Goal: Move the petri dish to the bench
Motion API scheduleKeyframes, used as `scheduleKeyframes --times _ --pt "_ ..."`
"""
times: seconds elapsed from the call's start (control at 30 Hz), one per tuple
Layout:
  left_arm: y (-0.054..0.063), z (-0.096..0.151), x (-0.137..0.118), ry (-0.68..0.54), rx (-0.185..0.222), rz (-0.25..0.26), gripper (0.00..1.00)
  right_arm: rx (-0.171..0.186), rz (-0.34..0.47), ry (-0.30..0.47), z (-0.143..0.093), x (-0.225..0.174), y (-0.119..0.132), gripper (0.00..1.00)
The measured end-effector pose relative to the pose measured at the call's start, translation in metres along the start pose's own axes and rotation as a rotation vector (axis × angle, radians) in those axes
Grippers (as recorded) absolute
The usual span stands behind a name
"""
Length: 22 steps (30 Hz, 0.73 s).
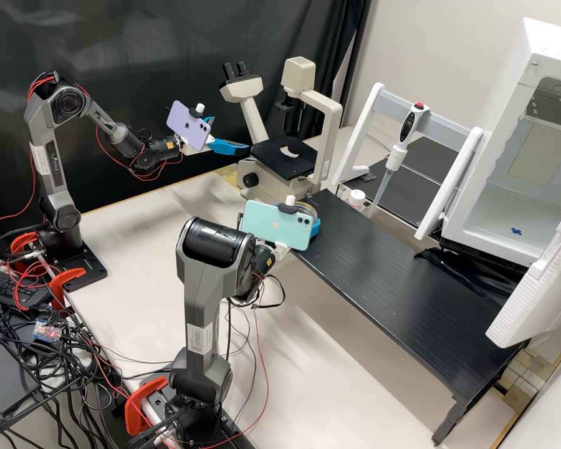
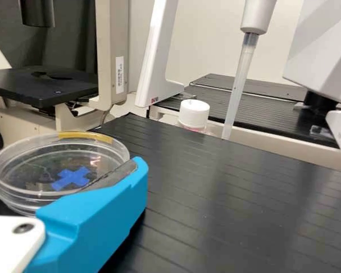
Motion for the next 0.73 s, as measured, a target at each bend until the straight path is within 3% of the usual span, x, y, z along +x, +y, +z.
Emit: scheduleKeyframes --times 0.17,0.4,0.53,0.73 --pt "0.000 0.000 0.000 0.000 0.000 0.000 1.00 -0.022 0.026 0.012 -0.006 -0.005 0.005 1.00" --pt "0.000 0.000 0.000 0.000 0.000 0.000 1.00 -0.018 0.097 0.096 -0.026 -0.030 0.022 1.00" --pt "0.000 0.000 0.000 0.000 0.000 0.000 1.00 -0.018 0.236 0.151 -0.042 -0.053 0.039 1.00" --pt "0.000 0.000 0.000 0.000 0.000 0.000 1.00 0.038 0.411 0.194 -0.047 -0.079 0.063 1.00"
